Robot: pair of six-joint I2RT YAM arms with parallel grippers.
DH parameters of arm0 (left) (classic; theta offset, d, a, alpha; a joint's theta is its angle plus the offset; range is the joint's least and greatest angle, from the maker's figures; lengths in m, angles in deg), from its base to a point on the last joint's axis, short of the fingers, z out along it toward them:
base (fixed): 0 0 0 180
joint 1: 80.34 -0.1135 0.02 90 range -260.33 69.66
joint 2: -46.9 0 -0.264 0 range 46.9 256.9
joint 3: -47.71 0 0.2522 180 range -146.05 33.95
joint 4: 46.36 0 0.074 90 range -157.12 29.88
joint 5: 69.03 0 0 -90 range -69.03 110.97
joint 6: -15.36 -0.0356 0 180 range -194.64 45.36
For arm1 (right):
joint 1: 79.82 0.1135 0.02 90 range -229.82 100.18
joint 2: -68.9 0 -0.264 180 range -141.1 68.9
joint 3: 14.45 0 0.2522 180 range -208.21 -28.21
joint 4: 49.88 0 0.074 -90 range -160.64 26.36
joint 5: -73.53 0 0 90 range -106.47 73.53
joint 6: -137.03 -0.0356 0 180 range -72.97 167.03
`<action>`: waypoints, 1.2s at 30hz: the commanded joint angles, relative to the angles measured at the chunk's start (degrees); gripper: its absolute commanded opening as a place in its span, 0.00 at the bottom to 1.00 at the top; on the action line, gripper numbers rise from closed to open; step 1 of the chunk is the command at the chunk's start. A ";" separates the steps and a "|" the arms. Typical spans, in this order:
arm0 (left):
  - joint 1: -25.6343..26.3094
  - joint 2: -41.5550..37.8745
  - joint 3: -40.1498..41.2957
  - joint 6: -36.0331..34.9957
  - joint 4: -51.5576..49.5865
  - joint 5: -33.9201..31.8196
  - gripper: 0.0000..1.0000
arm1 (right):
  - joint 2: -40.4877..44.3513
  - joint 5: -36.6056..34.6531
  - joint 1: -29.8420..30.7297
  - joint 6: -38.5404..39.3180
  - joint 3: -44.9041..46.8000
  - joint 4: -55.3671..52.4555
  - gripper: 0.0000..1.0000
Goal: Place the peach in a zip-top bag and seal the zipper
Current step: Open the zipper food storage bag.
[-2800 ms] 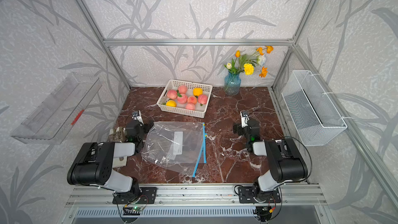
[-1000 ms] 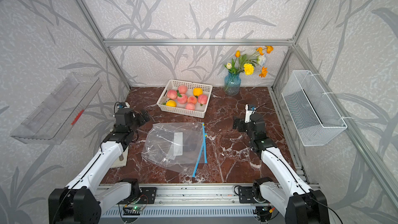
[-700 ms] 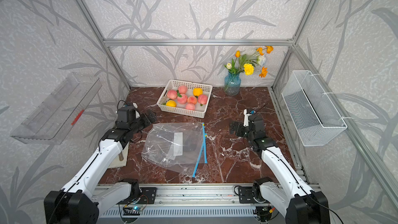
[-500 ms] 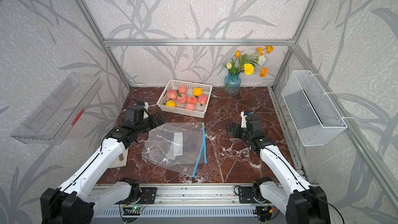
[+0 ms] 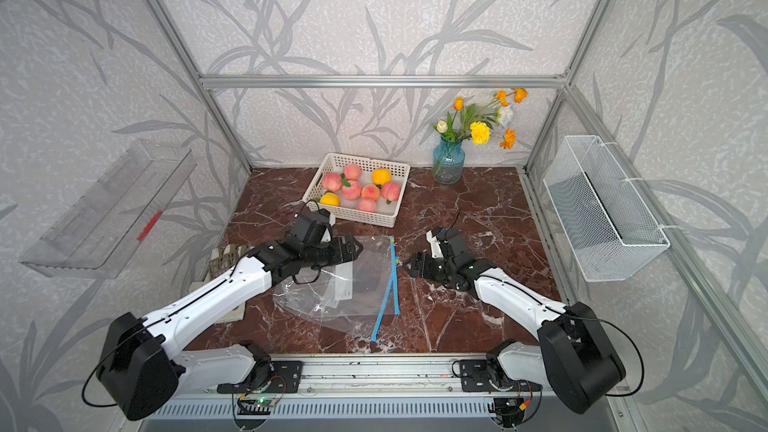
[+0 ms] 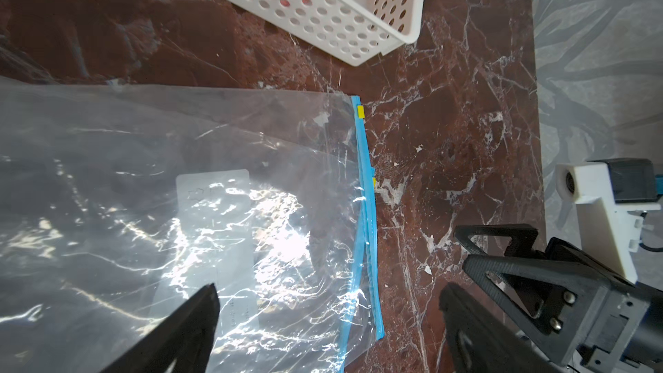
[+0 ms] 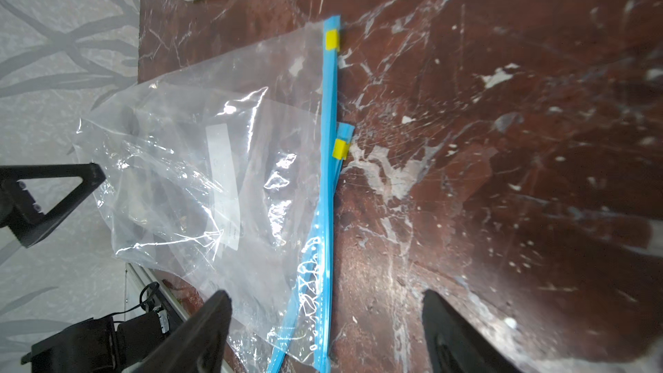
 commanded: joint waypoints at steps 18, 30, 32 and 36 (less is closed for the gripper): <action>4.12 15.94 -2.31 3.02 1.13 -3.53 0.60 | -17.64 5.45 2.11 -2.10 -6.77 9.02 0.57; 4.04 18.87 -2.14 2.90 -0.87 -4.40 0.53 | -22.78 10.30 2.61 -3.62 -7.82 11.94 0.46; 4.02 19.10 -2.02 2.93 -0.90 -4.33 0.53 | -22.97 11.03 2.59 -3.61 -7.82 12.28 0.44; 3.99 19.98 -2.00 2.72 -1.11 -4.16 0.53 | -23.23 12.04 2.66 -3.80 -7.98 12.46 0.44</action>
